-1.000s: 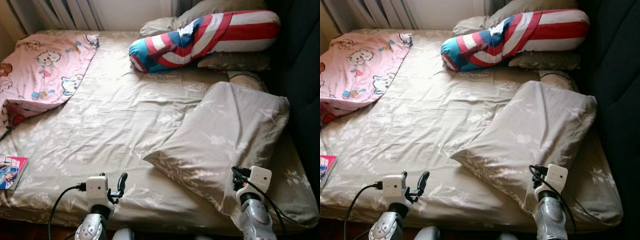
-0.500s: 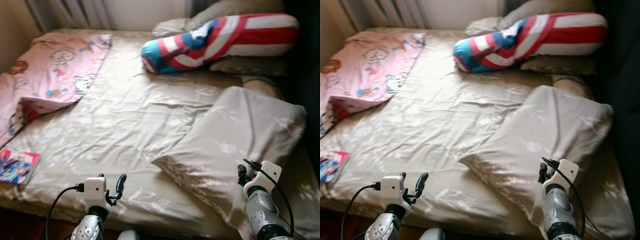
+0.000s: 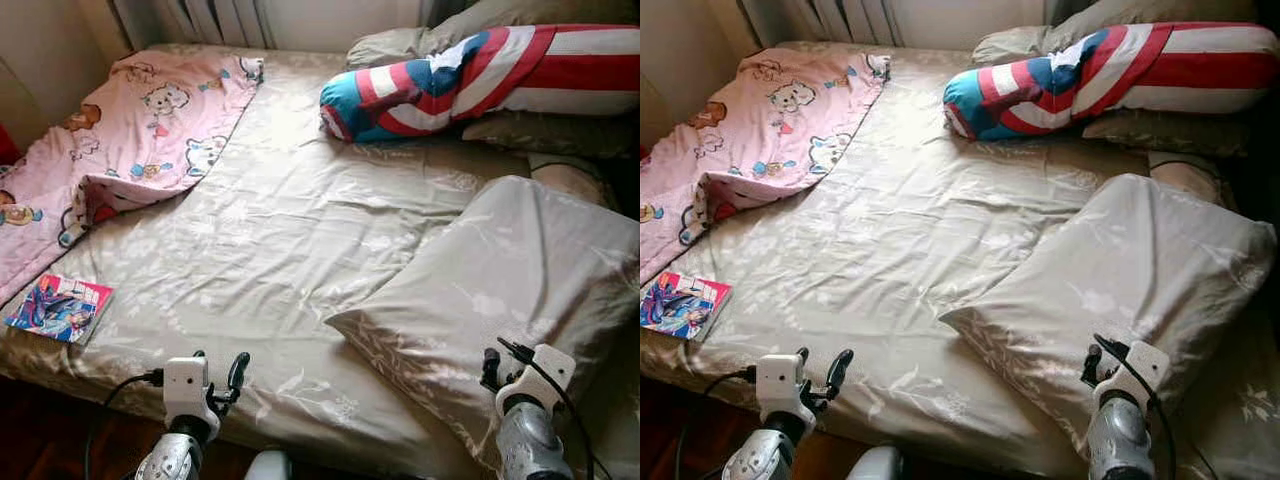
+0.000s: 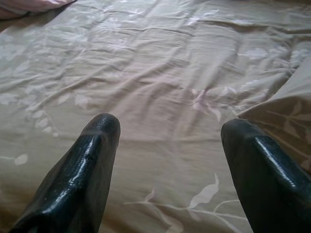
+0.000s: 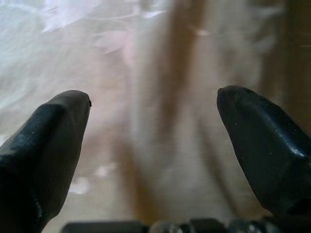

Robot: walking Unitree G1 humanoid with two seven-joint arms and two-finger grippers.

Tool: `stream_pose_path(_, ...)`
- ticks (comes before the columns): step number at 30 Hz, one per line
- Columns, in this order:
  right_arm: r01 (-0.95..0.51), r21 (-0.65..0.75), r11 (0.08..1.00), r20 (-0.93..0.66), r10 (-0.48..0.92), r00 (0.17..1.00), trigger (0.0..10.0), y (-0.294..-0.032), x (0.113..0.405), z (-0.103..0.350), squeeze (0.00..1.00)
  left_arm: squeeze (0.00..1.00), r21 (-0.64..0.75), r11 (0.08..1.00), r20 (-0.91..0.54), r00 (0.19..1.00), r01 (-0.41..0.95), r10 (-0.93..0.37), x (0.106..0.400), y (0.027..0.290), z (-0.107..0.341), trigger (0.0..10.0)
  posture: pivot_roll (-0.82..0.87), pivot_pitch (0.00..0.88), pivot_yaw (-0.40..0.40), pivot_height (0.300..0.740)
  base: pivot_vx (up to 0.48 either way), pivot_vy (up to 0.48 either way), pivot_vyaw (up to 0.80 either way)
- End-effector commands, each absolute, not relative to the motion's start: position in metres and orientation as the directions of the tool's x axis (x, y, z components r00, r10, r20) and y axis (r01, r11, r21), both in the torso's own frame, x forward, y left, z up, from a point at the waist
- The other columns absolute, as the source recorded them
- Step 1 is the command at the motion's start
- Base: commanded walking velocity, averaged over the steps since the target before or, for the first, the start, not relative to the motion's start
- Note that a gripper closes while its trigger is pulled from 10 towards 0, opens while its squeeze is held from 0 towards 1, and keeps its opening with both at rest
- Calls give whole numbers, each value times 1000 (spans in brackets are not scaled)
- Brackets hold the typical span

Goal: Clean up the room

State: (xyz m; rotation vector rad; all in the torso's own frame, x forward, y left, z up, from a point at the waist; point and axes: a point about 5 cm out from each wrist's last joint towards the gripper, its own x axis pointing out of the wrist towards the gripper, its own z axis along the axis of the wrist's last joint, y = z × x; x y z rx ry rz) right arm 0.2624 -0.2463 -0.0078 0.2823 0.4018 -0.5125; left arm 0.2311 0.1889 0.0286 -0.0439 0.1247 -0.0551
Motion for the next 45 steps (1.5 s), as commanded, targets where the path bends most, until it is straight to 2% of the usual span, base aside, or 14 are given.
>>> stream_pose_path(1, 533, 152, 832, -444, -424, 789, 10000, -245, 254, -13, 1000, 0, -44, 998, -149, 987, 53, -59, 227, 192, 25, 10000, -68, 185, 70, 681, 0, 0, 0)
stream_pose_path(8, 529, 141, 837, -477, -411, 777, 10000, -240, 244, -22, 1000, 0, -43, 997, -151, 986, 61, -67, 228, 191, 25, 10000, -76, 186, 71, 681, 0, 0, 0)
stream_pose_path(9, 523, 150, 839, -485, -399, 778, 10000, -237, 242, -24, 773, 0, -43, 997, -153, 986, 63, -69, 228, 190, 25, 10000, -76, 187, 71, 681, 0, 0, 0)
stream_pose_path(10, 523, 150, 839, -485, -399, 778, 10000, -237, 242, -24, 773, 0, -43, 997, -153, 986, 63, -69, 228, 190, 25, 10000, -76, 187, 71, 681, 0, 0, 0)
stream_pose_path(11, 515, 159, 843, -497, -382, 779, 10000, -235, 241, -25, 71, 0, -43, 997, -153, 986, 64, -69, 228, 190, 25, 10000, -78, 187, 72, 681, 0, 0, 0)
stream_pose_path(12, 505, 171, 846, -525, -356, 773, 10000, -231, 240, -29, 0, 0, -43, 997, -154, 985, 66, -72, 228, 190, 25, 10000, -78, 187, 72, 681, 0, 0, 0)
stream_pose_path(14, 482, 206, 852, -595, -281, 753, 10000, -220, 236, -39, 0, 0, -40, 997, -154, 985, 72, -77, 229, 189, 25, 10000, -71, 187, 74, 681, 0, 0, 0)
stream_pose_path(21, 463, 224, 857, -680, -203, 705, 10000, -209, 232, -50, 0, 0, -31, 997, -150, 986, 72, -76, 229, 191, 27, 10000, -54, 190, 82, 681, 0, 0, 0)
stream_pose_path(29, 504, 213, 837, -691, -235, 683, 10000, -214, 237, -47, 0, 0, -19, 997, -151, 986, 74, -76, 228, 195, 30, 10000, -32, 211, 105, 681, 0, 0, 0)
stream_pose_path(33, 531, 162, 832, -725, -265, 635, 10000, -218, 232, -50, 0, 0, -12, 996, -151, 985, 84, -85, 229, 195, 32, 10000, -20, 228, 118, 681, 0, 0, 0)
stream_pose_path(37, 572, 88, 816, -768, -310, 560, 10000, -225, 220, -58, 0, 0, -2, 995, -151, 984, 96, -96, 225, 197, 36, 10000, -13, 257, 132, 681, 0, 0, 0)
stream_pose_path(44, 571, 90, 816, -799, -283, 530, 10000, -219, 205, -68, 0, 0, 6, 994, -171, 980, 105, -102, 217, 198, 35, 10000, -2, 286, 142, 681, 0, 0, 0)
stream_pose_path(45, 572, 93, 815, -802, -279, 529, 3725, -218, 203, -69, 0, 0, 8, 994, -174, 979, 106, -103, 215, 198, 34, 10000, 3, 290, 143, 681, 0, 0, 0)
